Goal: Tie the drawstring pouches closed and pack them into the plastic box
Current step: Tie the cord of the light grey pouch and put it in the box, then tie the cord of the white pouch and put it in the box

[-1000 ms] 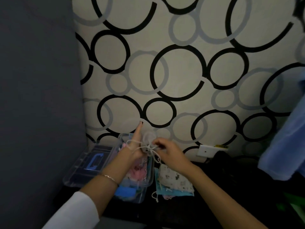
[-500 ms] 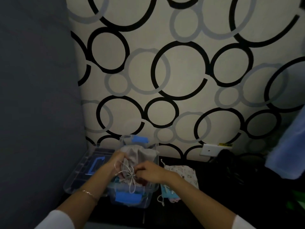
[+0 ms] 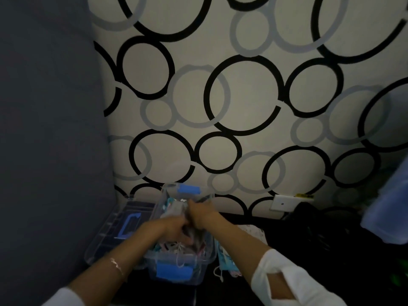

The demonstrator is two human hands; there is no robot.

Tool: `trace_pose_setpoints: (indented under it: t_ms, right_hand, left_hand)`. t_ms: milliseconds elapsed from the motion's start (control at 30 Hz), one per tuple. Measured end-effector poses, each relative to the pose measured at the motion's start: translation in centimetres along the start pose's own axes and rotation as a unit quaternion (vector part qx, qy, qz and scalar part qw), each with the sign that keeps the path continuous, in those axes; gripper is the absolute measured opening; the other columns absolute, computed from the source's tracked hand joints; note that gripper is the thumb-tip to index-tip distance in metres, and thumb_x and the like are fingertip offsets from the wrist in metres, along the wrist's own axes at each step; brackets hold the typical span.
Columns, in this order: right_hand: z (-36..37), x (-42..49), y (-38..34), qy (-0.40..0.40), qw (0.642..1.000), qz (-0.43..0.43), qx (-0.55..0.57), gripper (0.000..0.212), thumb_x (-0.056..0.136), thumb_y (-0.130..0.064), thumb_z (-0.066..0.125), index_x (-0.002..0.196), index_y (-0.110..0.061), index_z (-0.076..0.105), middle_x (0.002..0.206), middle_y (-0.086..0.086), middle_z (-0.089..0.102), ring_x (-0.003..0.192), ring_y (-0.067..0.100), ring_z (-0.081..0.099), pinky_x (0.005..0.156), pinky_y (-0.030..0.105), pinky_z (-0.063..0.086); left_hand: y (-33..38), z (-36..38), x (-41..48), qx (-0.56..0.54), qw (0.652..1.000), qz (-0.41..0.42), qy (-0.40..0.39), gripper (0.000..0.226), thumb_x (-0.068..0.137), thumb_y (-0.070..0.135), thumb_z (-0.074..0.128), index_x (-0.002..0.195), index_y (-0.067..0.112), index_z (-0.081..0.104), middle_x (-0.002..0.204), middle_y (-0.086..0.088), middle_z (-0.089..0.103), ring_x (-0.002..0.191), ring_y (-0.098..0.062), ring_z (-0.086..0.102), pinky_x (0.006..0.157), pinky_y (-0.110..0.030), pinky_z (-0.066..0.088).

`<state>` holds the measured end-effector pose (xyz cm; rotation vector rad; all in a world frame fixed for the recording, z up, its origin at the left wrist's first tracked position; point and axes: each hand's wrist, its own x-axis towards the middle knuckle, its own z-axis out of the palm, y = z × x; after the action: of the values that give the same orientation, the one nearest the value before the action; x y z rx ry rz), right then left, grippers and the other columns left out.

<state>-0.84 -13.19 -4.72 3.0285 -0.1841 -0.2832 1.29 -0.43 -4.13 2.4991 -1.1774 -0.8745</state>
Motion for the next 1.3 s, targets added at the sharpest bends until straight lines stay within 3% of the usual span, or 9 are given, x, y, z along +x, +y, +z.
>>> trace_pose_setpoints:
  t_ms: [200, 333, 467, 633, 800, 867, 933, 1100, 1300]
  right_hand:
    - [1.0, 0.3, 0.0, 0.106, 0.994, -0.008, -0.032, 0.049, 0.096, -0.016, 0.049, 0.142, -0.008, 0.031, 0.142, 0.024, 0.039, 0.131, 0.039, 0.038, 0.106, 0.049, 0.032]
    - [2.6, -0.7, -1.0, -0.034, 0.991, -0.047, -0.119, 0.087, 0.090, -0.042, 0.060, 0.155, -0.030, 0.005, 0.162, 0.014, -0.007, 0.148, 0.038, -0.003, 0.117, 0.061, 0.006]
    - [3.7, -0.8, -1.3, -0.085, 0.990, -0.017, -0.107, 0.082, 0.096, -0.039, 0.052, 0.153, -0.038, -0.007, 0.161, 0.014, -0.017, 0.149, 0.037, -0.011, 0.118, 0.060, 0.002]
    - [4.4, -1.0, -1.7, -0.068, 0.992, -0.030, -0.106, 0.078, 0.096, -0.040, 0.052, 0.154, -0.038, 0.000, 0.162, 0.019, -0.009, 0.149, 0.038, -0.004, 0.119, 0.057, 0.003]
    - [1.3, -2.2, 2.7, 0.189, 0.947, -0.030, 0.257, 0.042, 0.087, -0.009, 0.058, 0.128, -0.010, 0.056, 0.129, 0.017, 0.053, 0.116, 0.034, 0.054, 0.094, 0.042, 0.048]
    - [2.0, -3.5, 6.6, 0.252, 0.907, 0.092, 0.325, 0.016, 0.089, -0.007, 0.052, 0.099, -0.006, 0.064, 0.109, 0.014, 0.064, 0.099, 0.030, 0.062, 0.079, 0.036, 0.052]
    - [4.0, -4.9, 9.4, 0.171, 0.933, 0.167, 0.269, 0.016, 0.092, -0.015, 0.052, 0.079, -0.009, 0.058, 0.098, 0.012, 0.067, 0.096, 0.029, 0.065, 0.077, 0.033, 0.052]
    - [12.2, -7.3, 8.6, -0.083, 0.955, 0.193, 0.207, 0.047, 0.091, -0.041, 0.055, 0.127, -0.011, 0.057, 0.126, 0.011, 0.062, 0.115, 0.029, 0.059, 0.097, 0.036, 0.048]
    - [14.2, -7.7, 7.1, 0.032, 0.969, 0.134, 0.204, 0.035, 0.092, -0.031, 0.057, 0.121, -0.011, 0.051, 0.126, 0.008, 0.049, 0.115, 0.028, 0.051, 0.087, 0.035, 0.046]
  left_hand:
    - [0.4, 0.4, 0.8, 0.159, 0.987, 0.026, -0.013, 0.098, 0.089, 0.051, 0.061, 0.155, 0.010, 0.002, 0.162, -0.009, 0.003, 0.149, -0.029, 0.007, 0.122, -0.042, 0.011]
    - [0.7, 1.7, 1.7, 0.224, 0.972, -0.050, -0.058, 0.071, 0.096, 0.044, 0.052, 0.152, 0.011, 0.025, 0.160, -0.015, 0.016, 0.146, -0.033, 0.018, 0.118, -0.041, 0.020]
    - [-0.3, 3.2, 1.9, 0.242, 0.968, -0.059, 0.017, 0.065, 0.091, 0.047, 0.056, 0.145, 0.015, 0.040, 0.151, -0.014, 0.036, 0.139, -0.034, 0.035, 0.114, -0.048, 0.030]
    - [-0.4, 3.3, 2.9, 0.268, 0.960, -0.034, -0.079, 0.058, 0.104, 0.034, 0.034, 0.153, 0.007, 0.018, 0.160, -0.018, 0.013, 0.147, -0.036, 0.012, 0.119, -0.047, 0.004]
    - [-0.7, 2.1, 2.9, 0.082, 0.993, -0.022, -0.078, 0.051, 0.094, 0.043, 0.055, 0.137, 0.017, 0.049, 0.136, -0.006, 0.054, 0.124, -0.025, 0.051, 0.109, -0.040, 0.038]
    - [-0.6, 1.8, 3.2, -0.048, 0.998, -0.029, 0.012, 0.037, 0.090, 0.049, 0.059, 0.102, 0.015, 0.067, 0.097, -0.001, 0.063, 0.094, -0.019, 0.060, 0.089, -0.032, 0.049]
    - [-0.1, 1.4, 3.7, -0.104, 0.978, -0.031, 0.176, 0.028, 0.090, 0.036, 0.060, 0.072, 0.015, 0.061, 0.075, -0.003, 0.059, 0.080, -0.021, 0.062, 0.074, -0.032, 0.049]
    - [5.4, 2.0, 3.9, -0.185, 0.914, 0.011, 0.362, 0.018, 0.090, 0.013, 0.051, 0.096, 0.021, 0.066, 0.089, 0.000, 0.068, 0.085, -0.019, 0.064, 0.078, -0.031, 0.052]
    - [9.2, 4.7, 4.3, -0.173, 0.913, 0.038, 0.366, 0.020, 0.091, 0.016, 0.049, 0.102, 0.025, 0.063, 0.085, 0.001, 0.068, 0.078, -0.014, 0.063, 0.071, -0.030, 0.054]
